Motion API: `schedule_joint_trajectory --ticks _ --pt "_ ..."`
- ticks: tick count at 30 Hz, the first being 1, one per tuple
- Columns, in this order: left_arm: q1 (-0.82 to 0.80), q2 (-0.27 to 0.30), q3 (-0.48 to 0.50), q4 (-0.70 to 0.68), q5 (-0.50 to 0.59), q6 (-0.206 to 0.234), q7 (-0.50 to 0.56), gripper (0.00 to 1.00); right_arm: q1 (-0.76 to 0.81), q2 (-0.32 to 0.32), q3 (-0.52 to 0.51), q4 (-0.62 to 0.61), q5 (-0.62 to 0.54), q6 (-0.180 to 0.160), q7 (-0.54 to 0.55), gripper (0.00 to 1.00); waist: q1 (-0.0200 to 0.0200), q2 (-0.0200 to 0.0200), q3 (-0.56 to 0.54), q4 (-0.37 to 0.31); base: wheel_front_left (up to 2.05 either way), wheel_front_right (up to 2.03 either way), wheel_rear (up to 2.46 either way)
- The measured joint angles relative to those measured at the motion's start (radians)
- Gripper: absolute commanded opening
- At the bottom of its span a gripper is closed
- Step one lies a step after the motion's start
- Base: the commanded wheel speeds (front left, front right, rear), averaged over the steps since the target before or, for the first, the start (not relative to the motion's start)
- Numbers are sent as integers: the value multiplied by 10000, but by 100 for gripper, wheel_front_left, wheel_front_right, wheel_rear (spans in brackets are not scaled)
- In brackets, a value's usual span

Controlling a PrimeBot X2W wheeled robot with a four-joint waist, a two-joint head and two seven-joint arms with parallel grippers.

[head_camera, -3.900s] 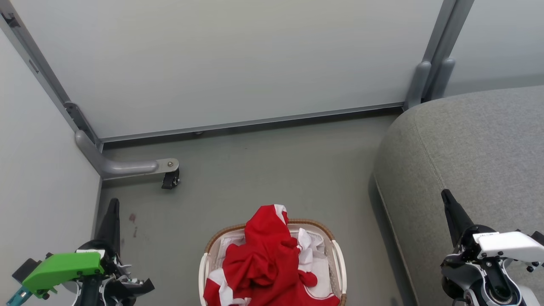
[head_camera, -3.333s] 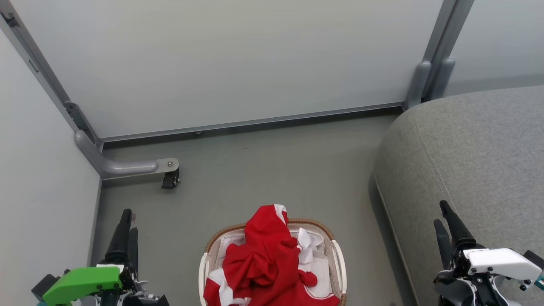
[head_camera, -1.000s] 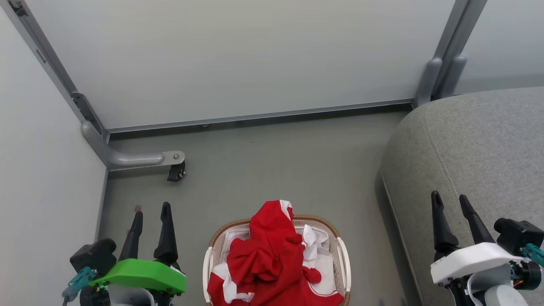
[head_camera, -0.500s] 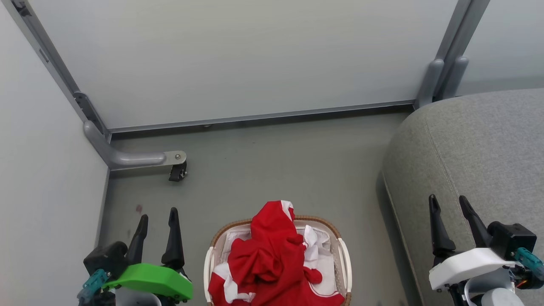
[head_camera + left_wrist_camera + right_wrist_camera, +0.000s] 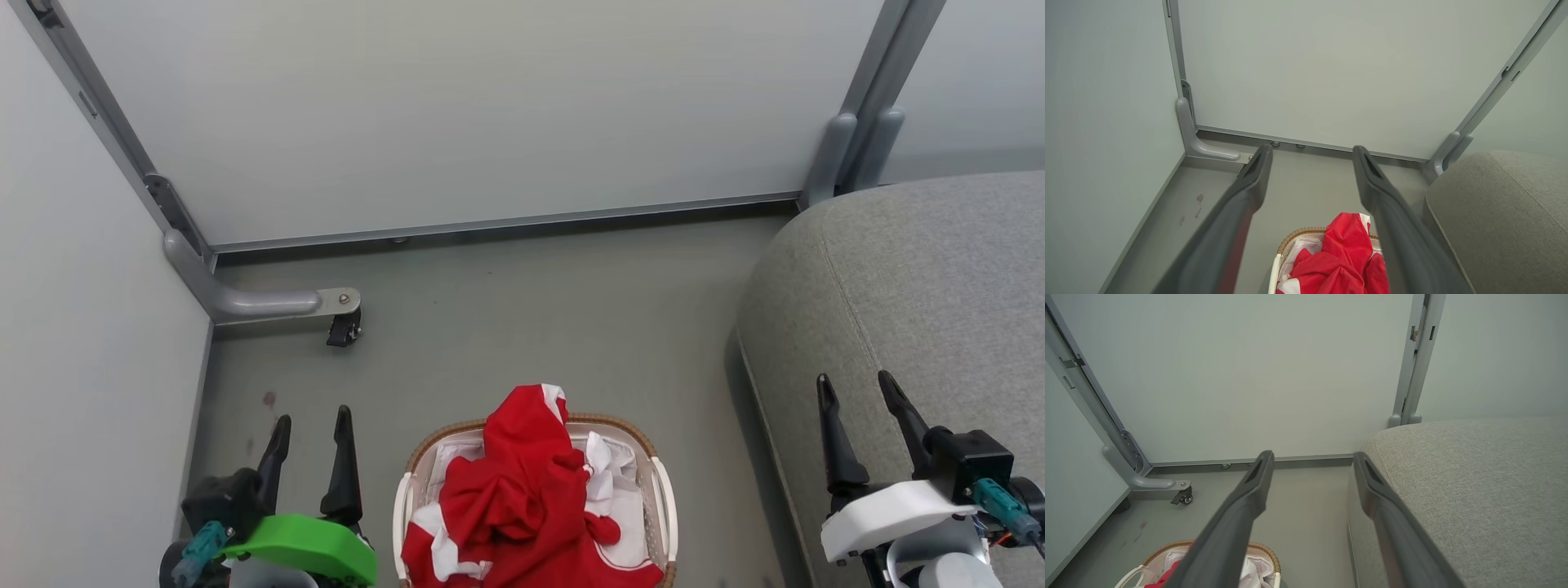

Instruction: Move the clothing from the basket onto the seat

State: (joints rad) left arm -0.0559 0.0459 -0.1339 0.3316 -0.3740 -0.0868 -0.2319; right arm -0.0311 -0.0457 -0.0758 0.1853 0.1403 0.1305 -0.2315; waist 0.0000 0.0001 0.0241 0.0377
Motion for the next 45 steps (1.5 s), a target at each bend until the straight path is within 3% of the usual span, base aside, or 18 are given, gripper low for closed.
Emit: schedule_joint_trajectory --ticks 17,45 --pt "-3 8 -268 368 851 46 -320 100 49 -12 127 -96 -1152 2 -303 100 0 0 4 52 0 0 0" --pt "-304 12 -456 552 1137 79 -320 100 -109 -17 107 -286 -1074 2 -303 100 0 0 527 -88 0 0 0"
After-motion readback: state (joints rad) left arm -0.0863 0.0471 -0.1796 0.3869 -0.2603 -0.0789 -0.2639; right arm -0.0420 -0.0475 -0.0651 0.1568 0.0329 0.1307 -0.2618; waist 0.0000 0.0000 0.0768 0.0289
